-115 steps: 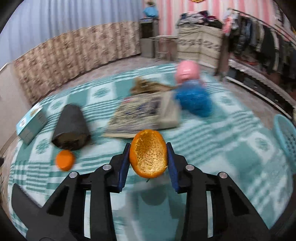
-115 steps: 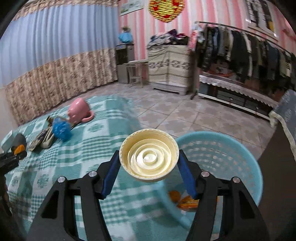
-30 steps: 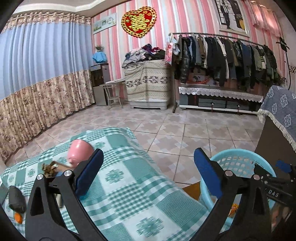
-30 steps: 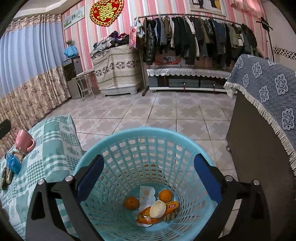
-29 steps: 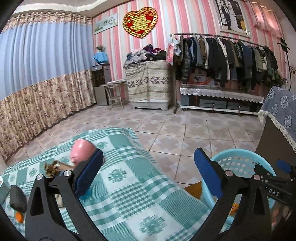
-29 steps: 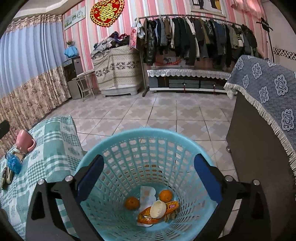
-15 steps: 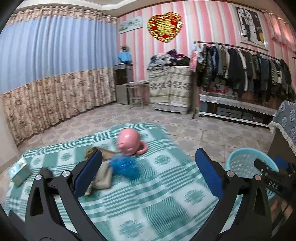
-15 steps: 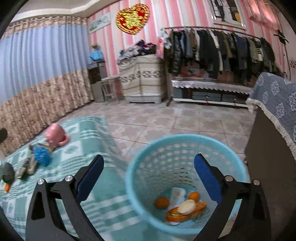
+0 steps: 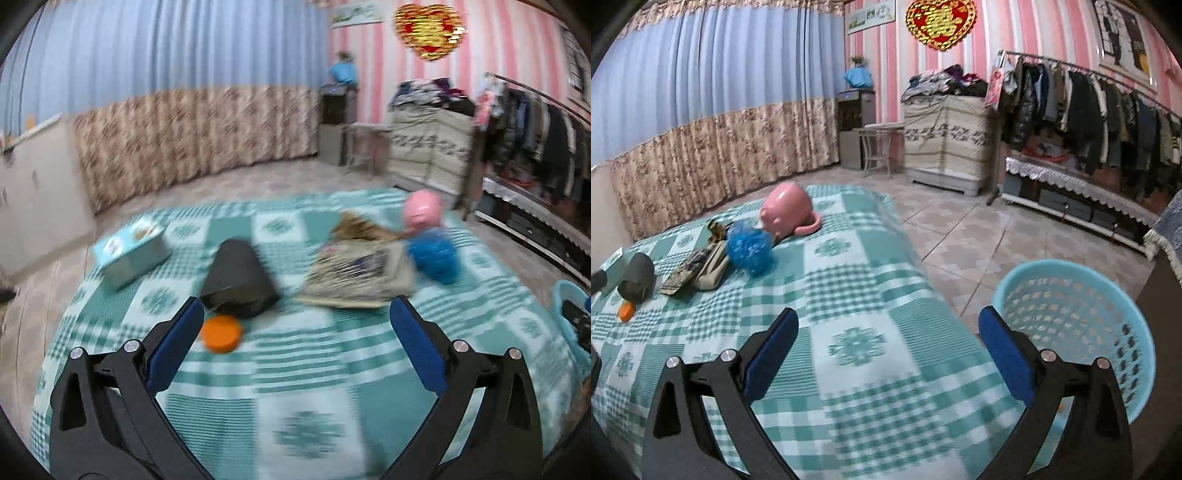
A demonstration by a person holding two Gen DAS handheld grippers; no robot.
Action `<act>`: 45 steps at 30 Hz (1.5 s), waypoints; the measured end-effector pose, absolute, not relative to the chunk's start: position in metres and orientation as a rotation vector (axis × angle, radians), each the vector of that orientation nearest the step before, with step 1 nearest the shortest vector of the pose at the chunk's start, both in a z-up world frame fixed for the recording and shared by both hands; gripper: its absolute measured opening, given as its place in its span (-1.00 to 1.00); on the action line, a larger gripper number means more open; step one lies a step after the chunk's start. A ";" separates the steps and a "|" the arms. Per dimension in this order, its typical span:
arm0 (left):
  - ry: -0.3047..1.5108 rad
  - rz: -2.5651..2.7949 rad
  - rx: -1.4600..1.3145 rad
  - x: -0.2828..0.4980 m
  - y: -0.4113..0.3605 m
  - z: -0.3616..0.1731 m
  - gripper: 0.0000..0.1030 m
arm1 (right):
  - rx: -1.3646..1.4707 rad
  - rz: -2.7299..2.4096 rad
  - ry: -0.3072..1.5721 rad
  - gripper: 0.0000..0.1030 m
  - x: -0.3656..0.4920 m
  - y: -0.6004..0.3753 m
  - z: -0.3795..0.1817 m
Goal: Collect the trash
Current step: 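Move both tools back over the bed toward the orange lid and blue bag, then grasp the round orange lid with the left tool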
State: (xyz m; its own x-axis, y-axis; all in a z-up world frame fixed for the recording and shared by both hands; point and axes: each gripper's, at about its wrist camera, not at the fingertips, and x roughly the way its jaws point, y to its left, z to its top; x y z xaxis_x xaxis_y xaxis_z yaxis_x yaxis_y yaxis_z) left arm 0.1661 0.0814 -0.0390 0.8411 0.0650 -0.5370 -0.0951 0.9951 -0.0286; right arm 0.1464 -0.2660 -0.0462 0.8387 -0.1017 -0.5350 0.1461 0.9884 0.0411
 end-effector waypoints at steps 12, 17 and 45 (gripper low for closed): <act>0.837 0.207 -0.189 0.223 0.150 -0.107 0.82 | 0.064 -0.088 0.616 0.86 0.168 -0.238 -0.059; 0.868 0.211 -0.168 0.234 0.145 -0.113 0.49 | 0.030 -0.074 0.631 0.86 0.173 -0.232 -0.063; 0.664 0.184 -0.100 0.213 0.130 -0.087 -0.24 | -0.055 0.106 0.646 0.86 0.261 -0.156 -0.067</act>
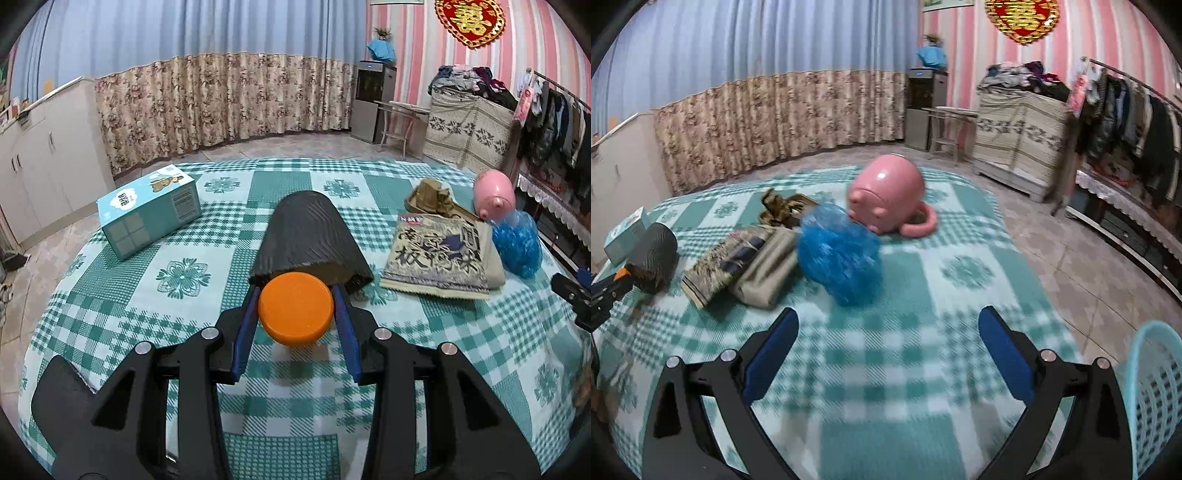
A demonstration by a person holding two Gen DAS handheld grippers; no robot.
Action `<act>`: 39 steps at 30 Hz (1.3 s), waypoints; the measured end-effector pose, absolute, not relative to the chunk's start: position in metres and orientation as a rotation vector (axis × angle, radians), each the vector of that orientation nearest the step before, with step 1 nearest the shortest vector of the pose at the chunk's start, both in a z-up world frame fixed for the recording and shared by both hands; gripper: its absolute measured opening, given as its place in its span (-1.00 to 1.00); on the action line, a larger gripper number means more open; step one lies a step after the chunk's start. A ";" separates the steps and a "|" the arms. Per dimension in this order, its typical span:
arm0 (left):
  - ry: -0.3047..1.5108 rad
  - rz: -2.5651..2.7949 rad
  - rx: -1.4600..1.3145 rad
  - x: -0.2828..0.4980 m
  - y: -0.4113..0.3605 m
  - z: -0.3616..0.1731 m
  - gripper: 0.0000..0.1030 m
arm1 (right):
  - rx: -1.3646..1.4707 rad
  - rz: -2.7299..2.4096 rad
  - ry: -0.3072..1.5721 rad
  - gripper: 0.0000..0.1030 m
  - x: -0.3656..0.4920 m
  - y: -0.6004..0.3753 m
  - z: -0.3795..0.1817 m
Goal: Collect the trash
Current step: 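Grasp the round orange lid with the left tool, then grasp the blue plastic bag with the right tool, then carry the orange lid and blue bag over the blue basket with both tools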
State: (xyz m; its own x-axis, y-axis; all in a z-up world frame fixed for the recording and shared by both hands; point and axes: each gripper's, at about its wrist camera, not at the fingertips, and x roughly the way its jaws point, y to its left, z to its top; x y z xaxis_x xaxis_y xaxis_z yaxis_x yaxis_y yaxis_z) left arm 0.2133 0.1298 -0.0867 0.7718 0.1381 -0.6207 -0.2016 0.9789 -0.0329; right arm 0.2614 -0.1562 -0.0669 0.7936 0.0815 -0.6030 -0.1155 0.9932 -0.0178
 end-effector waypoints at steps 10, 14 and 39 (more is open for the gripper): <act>0.660 0.252 -0.103 0.225 0.145 -0.084 -0.24 | -0.044 0.216 0.734 -0.12 0.317 -0.128 -0.079; 0.651 0.255 -0.083 0.225 0.142 -0.084 -0.24 | -0.008 0.243 0.687 -0.46 0.302 -0.138 -0.071; 0.515 -0.228 0.060 0.176 -0.102 -0.001 -0.24 | 0.202 -0.326 0.449 -0.48 0.057 -0.388 0.016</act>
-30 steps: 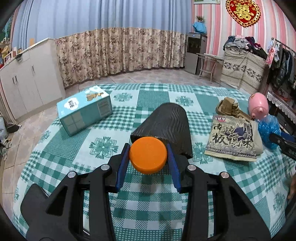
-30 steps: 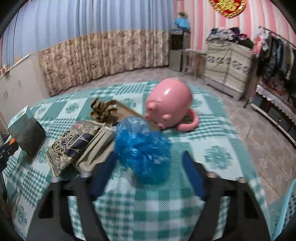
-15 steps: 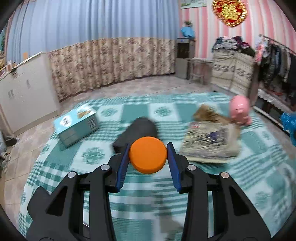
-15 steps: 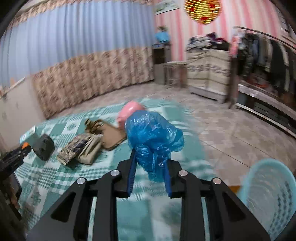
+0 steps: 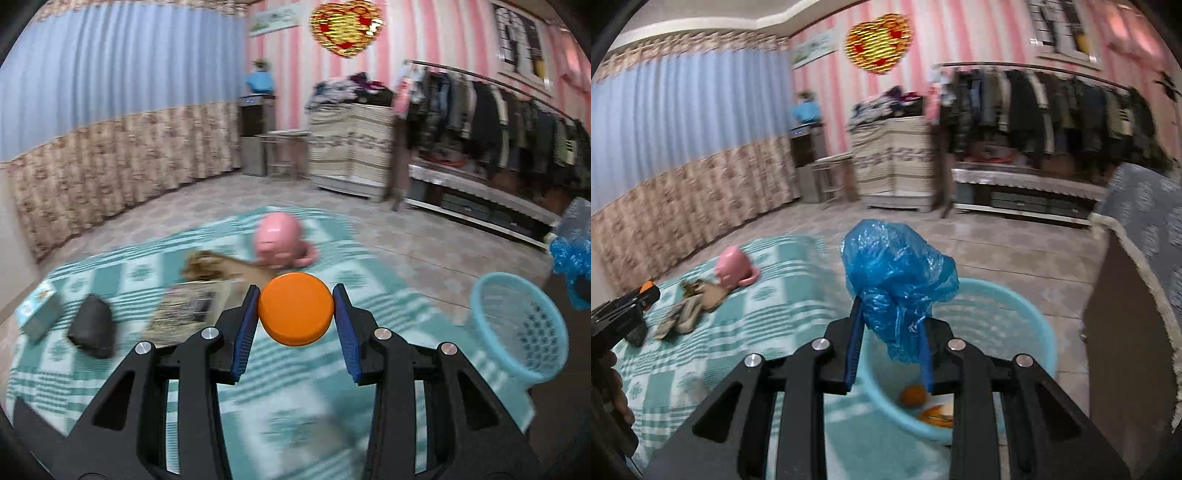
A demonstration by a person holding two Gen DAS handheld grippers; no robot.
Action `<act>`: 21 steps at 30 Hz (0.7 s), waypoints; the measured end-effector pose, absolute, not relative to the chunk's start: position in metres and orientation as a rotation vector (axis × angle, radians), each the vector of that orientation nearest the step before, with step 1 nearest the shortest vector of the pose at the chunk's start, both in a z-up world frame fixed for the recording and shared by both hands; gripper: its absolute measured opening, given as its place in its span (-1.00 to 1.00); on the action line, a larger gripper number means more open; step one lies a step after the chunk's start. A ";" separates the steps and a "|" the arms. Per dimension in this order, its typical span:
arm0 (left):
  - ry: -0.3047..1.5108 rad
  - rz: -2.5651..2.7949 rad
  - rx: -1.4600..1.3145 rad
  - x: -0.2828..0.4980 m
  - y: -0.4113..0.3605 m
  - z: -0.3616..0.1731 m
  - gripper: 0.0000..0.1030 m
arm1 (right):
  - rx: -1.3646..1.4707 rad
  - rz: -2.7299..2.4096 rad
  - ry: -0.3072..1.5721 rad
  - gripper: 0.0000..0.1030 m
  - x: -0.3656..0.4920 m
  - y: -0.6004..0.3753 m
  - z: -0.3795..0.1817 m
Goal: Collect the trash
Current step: 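Carry the orange lid and blue bag over the blue basket with both tools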
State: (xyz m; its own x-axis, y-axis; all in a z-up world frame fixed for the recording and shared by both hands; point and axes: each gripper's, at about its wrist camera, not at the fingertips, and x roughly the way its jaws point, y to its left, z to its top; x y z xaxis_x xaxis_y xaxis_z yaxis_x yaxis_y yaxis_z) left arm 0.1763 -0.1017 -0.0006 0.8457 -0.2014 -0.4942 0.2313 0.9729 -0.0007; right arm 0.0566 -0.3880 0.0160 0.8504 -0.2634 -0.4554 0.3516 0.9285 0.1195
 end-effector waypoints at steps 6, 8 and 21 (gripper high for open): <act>0.527 -0.386 0.095 0.181 -0.173 -0.004 -0.24 | 0.239 -0.387 0.469 -0.48 0.060 -0.426 -0.004; 0.514 -0.418 0.122 0.181 -0.197 -0.003 -0.24 | 0.252 -0.402 0.463 -0.48 0.060 -0.439 -0.005; 0.487 -0.632 0.242 0.184 -0.322 -0.010 -0.24 | 0.362 -0.476 0.443 -0.48 0.059 -0.496 -0.025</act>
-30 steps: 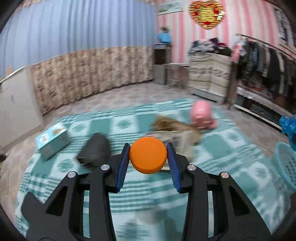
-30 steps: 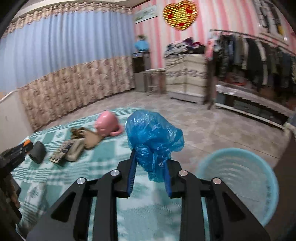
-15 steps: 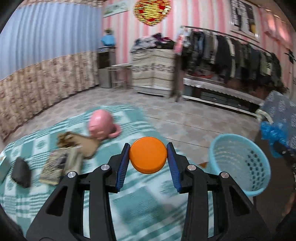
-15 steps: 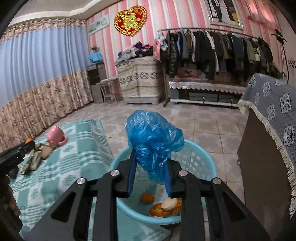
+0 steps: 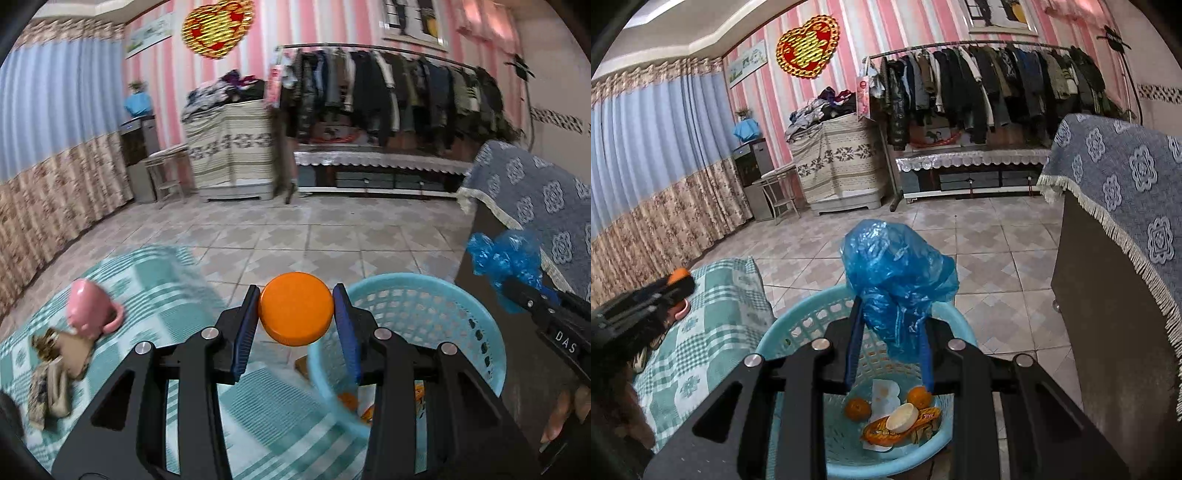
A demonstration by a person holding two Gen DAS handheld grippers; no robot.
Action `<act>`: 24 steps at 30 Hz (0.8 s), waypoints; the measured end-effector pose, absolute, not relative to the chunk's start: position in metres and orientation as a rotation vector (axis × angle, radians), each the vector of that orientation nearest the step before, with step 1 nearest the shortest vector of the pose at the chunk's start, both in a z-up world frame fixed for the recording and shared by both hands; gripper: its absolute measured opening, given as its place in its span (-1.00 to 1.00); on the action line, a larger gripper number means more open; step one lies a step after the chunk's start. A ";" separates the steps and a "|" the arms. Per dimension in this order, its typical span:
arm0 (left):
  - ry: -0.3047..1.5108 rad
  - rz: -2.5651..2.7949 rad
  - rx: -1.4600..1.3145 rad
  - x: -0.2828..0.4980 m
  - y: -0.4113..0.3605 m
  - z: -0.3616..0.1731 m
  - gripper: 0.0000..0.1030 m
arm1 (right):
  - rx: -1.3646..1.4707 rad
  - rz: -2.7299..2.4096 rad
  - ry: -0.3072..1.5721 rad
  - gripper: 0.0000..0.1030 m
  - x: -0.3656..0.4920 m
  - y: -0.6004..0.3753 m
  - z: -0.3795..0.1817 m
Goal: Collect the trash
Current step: 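Carry the orange lid and blue bag over the blue basket with both tools, then open the left tool to drop the orange lid into the basket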
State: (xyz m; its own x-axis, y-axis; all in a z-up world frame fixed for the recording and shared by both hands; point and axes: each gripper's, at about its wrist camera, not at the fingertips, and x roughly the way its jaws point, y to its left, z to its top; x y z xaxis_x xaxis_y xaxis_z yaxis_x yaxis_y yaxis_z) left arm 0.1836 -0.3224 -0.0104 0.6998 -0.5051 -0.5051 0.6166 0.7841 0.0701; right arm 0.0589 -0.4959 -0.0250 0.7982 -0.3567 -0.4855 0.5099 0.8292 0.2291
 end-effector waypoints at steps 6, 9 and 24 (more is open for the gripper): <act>0.542 -0.687 0.258 0.192 -0.361 -0.033 -0.24 | 0.403 -0.494 0.479 -0.48 0.068 -0.509 -0.038; 0.574 -0.705 0.267 0.198 -0.379 -0.044 -0.24 | 0.414 -0.510 0.504 -0.48 0.073 -0.514 -0.046; 0.613 -0.689 0.303 0.211 -0.383 -0.055 0.39 | 0.438 -0.528 0.533 -0.48 0.079 -0.515 -0.057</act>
